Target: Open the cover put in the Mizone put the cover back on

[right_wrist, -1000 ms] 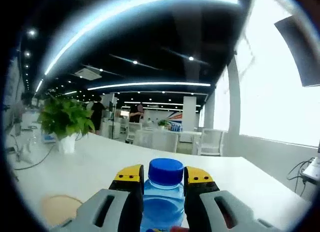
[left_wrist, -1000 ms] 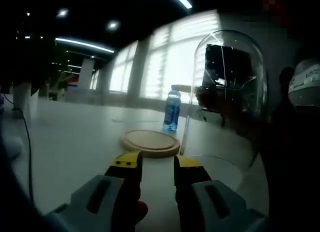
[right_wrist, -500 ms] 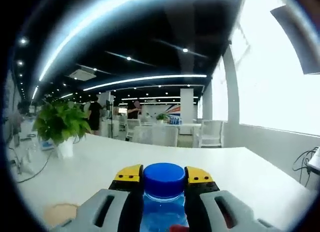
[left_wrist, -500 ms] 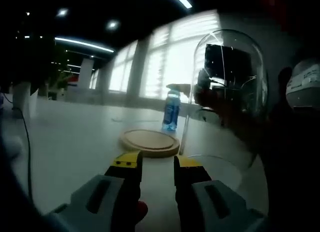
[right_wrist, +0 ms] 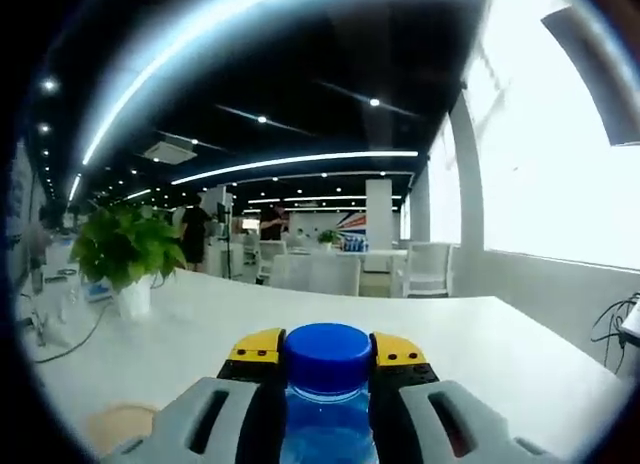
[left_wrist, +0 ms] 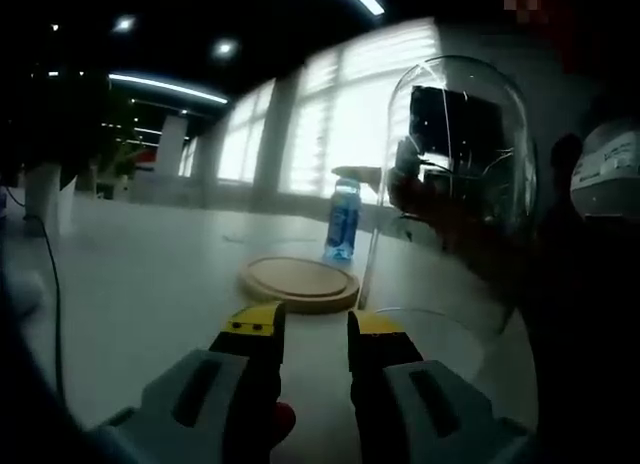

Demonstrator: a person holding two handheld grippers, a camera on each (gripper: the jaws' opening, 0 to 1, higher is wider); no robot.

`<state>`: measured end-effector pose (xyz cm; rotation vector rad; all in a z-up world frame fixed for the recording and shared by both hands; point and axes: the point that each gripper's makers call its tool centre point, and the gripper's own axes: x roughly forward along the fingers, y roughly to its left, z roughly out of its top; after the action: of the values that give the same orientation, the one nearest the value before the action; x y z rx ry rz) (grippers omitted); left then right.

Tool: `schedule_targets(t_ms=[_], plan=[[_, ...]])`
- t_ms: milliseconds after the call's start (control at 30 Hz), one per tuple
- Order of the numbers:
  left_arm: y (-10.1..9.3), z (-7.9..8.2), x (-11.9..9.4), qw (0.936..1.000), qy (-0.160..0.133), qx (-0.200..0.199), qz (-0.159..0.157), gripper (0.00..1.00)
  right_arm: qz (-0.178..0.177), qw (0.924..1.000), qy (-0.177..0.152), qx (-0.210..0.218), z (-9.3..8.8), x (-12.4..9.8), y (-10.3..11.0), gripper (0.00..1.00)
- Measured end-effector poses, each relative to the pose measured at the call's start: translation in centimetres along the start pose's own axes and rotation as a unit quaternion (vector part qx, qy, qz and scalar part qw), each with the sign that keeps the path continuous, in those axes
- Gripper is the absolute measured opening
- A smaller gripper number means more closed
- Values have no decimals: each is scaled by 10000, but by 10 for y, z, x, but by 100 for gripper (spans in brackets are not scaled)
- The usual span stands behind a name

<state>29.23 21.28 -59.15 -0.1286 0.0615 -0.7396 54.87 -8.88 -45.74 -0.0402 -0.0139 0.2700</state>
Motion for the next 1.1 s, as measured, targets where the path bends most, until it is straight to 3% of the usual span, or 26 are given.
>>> schedule_targets(t_ms=[600,967,1100], plan=[[1,0,-1,10000,-9,-55,29,19,-130,9999,39,40,1,2,-2,24],[3,-1,0,9999,24,-83,58,19,229,9996,21,-161,7,0,21,24],[3,-2,0,9999,29,-87,60,19,412,9991,-63,-45,15,-2,29,24]])
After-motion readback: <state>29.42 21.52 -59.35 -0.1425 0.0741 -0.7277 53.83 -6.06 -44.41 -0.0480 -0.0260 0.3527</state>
